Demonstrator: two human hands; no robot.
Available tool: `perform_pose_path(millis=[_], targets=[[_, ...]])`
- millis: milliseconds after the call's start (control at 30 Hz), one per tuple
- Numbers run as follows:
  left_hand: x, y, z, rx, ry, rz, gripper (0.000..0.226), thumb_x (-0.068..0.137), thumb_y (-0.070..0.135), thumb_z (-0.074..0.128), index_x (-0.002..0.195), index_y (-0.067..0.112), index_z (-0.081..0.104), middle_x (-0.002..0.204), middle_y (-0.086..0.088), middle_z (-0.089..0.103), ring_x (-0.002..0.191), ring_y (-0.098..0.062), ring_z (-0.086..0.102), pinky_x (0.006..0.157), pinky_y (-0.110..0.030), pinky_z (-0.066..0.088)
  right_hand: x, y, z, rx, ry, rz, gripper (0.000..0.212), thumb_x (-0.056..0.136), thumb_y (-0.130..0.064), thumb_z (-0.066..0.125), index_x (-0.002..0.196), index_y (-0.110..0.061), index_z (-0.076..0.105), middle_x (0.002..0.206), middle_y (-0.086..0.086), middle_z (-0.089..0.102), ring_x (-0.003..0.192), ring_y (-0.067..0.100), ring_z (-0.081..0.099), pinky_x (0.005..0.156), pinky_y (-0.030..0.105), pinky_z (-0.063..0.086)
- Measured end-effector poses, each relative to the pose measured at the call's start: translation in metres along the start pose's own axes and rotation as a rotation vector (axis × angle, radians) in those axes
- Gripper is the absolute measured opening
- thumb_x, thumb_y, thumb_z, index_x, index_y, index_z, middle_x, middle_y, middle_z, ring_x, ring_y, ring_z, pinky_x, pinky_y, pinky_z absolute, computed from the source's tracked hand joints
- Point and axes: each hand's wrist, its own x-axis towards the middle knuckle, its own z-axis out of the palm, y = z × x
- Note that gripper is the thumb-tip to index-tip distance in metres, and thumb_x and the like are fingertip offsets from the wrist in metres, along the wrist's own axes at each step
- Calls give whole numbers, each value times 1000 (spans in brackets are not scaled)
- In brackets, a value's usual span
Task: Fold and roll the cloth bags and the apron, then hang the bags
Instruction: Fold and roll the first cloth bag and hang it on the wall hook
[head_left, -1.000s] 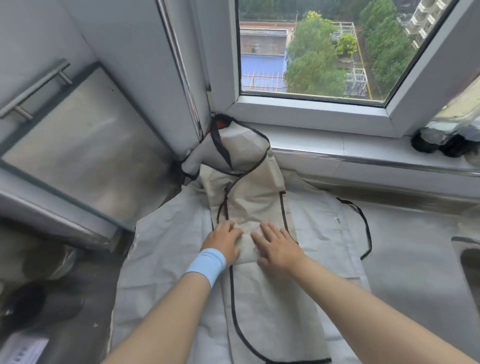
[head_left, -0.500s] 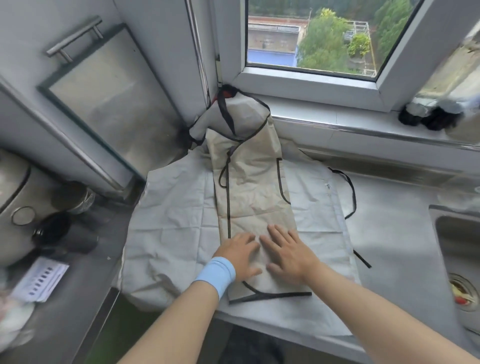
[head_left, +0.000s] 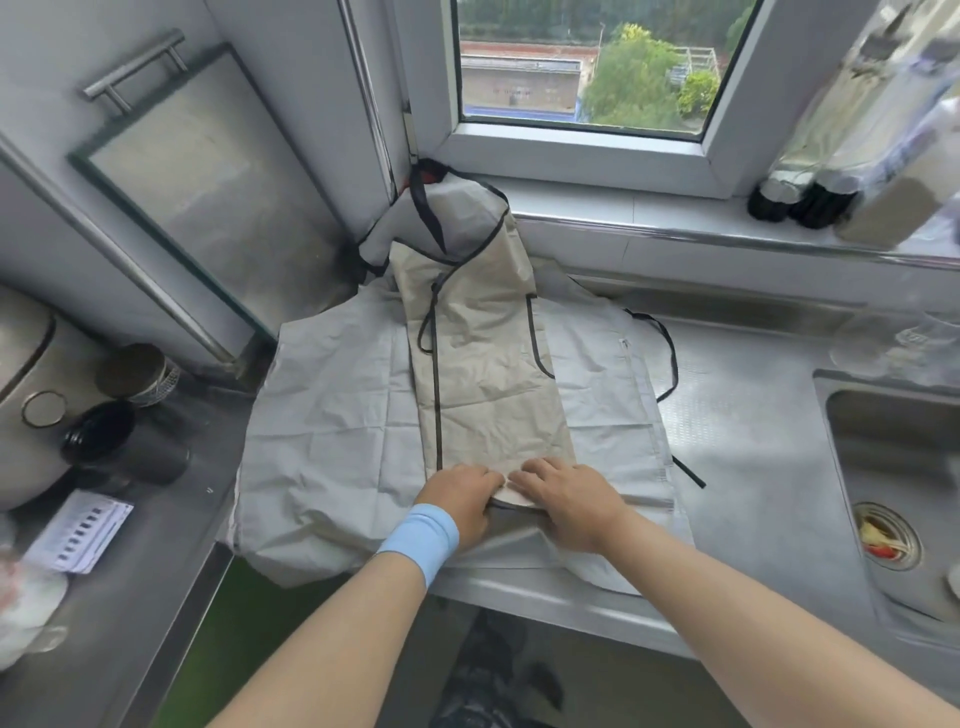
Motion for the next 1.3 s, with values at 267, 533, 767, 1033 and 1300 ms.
perform_pose_path(millis=[267,533,767,1033,1300], targets=[[-3,0,-43,-330,-172,-225,82,60,57,65,133,39,35,123,10,60,106,-22,62,86,-33,51,20,7,-60,147,25,280,26,84,-14,47,106,-24,57,100,2,68,96,29,63,69,33,43],[6,-15,-96,-375,-206,-279,23,82,16,53,101,21,66,87,-5,66,79,-25,62,62,-22,44,26,11,-124,292,-263,244,26,70,-27,64,95,-28,58,89,-2,65,81,23,60,63,26,41],[12,-34,-138,-414,-570,-317,19,79,29,71,72,17,57,56,-3,44,50,-21,40,51,-23,37,35,32,-159,601,-635,329,18,73,-27,83,85,-25,70,74,-9,66,60,6,61,54,21,51],[53,-65,-129,-268,189,-441,31,87,24,54,117,29,61,121,2,63,112,-27,57,91,-32,43,101,54,-141,496,18,447,22,82,-6,56,92,-17,72,88,6,67,86,25,60,68,26,41],[73,-58,-60,-55,-20,-114,54,89,33,53,142,32,39,152,0,29,141,-24,26,111,-38,29,145,59,-93,371,308,527,66,86,-19,67,146,-23,38,135,6,51,120,30,48,101,40,39]])
